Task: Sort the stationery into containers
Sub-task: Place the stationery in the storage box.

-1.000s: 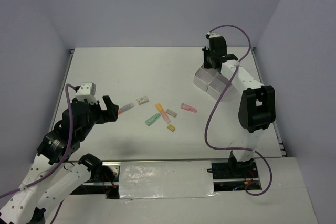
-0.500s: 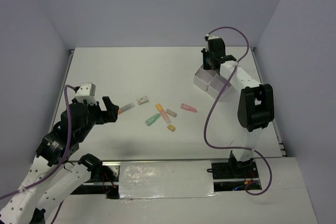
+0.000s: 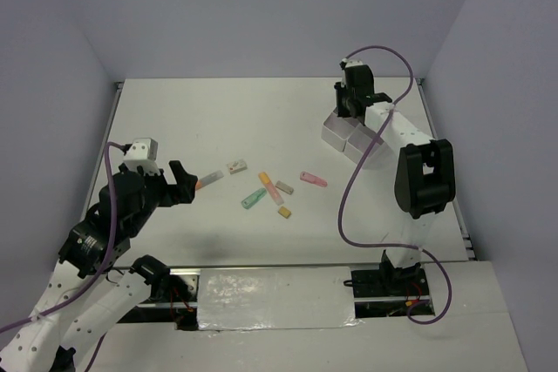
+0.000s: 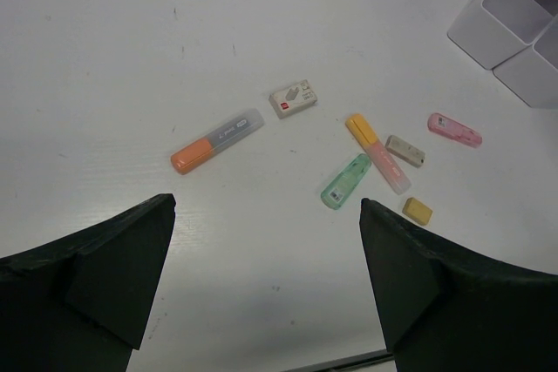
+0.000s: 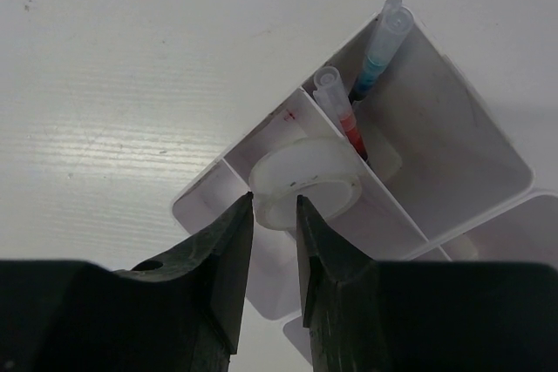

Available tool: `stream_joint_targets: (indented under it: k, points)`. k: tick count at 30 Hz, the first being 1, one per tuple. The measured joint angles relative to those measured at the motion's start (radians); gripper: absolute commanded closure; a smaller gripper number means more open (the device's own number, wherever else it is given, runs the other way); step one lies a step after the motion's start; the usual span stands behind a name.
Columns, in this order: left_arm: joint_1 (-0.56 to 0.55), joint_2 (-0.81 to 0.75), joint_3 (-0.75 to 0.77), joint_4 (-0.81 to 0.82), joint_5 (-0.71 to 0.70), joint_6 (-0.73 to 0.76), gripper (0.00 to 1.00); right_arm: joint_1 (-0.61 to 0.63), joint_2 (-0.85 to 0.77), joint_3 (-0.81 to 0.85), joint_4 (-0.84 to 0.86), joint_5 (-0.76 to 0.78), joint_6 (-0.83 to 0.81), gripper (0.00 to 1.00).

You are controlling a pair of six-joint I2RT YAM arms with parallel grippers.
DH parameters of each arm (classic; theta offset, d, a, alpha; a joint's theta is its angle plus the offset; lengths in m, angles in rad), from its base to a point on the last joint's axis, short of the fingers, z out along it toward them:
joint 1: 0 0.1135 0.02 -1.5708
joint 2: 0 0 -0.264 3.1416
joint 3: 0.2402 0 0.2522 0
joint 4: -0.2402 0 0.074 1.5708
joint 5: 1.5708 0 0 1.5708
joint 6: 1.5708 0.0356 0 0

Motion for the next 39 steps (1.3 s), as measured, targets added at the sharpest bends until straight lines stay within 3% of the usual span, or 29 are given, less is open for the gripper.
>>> stream_joint_targets:
  k: [11,23,26,31,32,35,39]
  points:
    - [0.000,-0.008,0.000,0.001,0.000,0.000,0.01,0.000,0.000,-0.031,0.017,-0.002,0.000,0.67]
    - [0.000,-0.010,-0.002,0.002,0.001,0.000,0.01,0.000,0.000,-0.032,0.026,-0.018,-0.026,0.93]
    - [0.000,-0.010,-0.002,0.002,0.001,0.000,0.01,0.000,0.000,-0.032,0.026,-0.019,-0.034,0.94]
    - [0.000,-0.010,-0.003,0.004,0.002,0.000,0.01,0.000,0.003,-0.033,0.026,-0.017,-0.035,0.92]
    - [0.000,-0.010,-0.004,0.004,0.002,0.000,0.01,0.000,0.006,-0.033,0.026,-0.016,-0.037,0.83]
    - [0.000,-0.010,-0.004,0.006,0.002,0.000,0.01,0.000,0.018,-0.033,0.024,-0.010,-0.038,0.73]
    - [0.000,-0.011,-0.005,0.007,0.003,0.000,0.01,0.000,0.029,-0.033,0.019,0.011,-0.038,0.73]
